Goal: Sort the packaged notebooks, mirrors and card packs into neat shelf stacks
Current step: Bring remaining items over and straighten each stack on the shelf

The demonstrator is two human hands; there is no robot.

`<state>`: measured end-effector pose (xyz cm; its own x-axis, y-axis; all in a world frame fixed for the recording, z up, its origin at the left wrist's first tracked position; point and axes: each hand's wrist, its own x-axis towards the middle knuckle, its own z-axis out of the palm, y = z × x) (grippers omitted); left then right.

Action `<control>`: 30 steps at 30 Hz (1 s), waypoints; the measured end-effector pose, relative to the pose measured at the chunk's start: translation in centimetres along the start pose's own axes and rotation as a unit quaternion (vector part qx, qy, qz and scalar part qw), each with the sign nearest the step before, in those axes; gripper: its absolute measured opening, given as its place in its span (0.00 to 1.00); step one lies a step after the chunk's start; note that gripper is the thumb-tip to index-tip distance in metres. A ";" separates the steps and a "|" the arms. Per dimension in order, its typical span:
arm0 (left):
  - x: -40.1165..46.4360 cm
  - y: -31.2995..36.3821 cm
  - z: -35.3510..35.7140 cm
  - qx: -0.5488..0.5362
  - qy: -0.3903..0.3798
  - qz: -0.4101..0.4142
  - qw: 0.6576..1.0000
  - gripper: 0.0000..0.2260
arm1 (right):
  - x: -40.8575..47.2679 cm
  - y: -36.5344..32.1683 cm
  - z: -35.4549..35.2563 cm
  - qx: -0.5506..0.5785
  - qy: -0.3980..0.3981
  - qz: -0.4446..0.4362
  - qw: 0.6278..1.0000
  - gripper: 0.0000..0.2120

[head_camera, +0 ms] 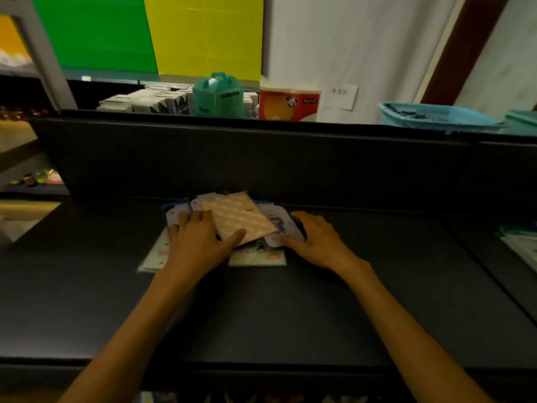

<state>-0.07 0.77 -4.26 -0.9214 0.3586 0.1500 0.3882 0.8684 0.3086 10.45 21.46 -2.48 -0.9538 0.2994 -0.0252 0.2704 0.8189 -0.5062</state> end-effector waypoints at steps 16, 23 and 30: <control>2.1 -1.4 0.8 -0.139 -0.034 0.066 0.987 0.42 | -0.1 -0.6 2.0 0.081 0.027 0.108 0.991 0.50; 2.4 0.0 0.4 -0.135 -0.047 0.072 0.987 0.38 | -0.4 1.5 1.4 0.121 0.077 0.091 0.985 0.52; 1.7 0.8 -0.8 -0.221 -0.015 0.049 0.974 0.34 | -1.2 3.1 0.3 0.140 0.114 0.143 0.973 0.53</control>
<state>-1.27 1.79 -3.01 -0.8771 0.4479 0.1737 0.4388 0.5999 0.6690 12.36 23.49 -4.33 -0.7820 0.6228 -0.0246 0.4447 0.5297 -0.7222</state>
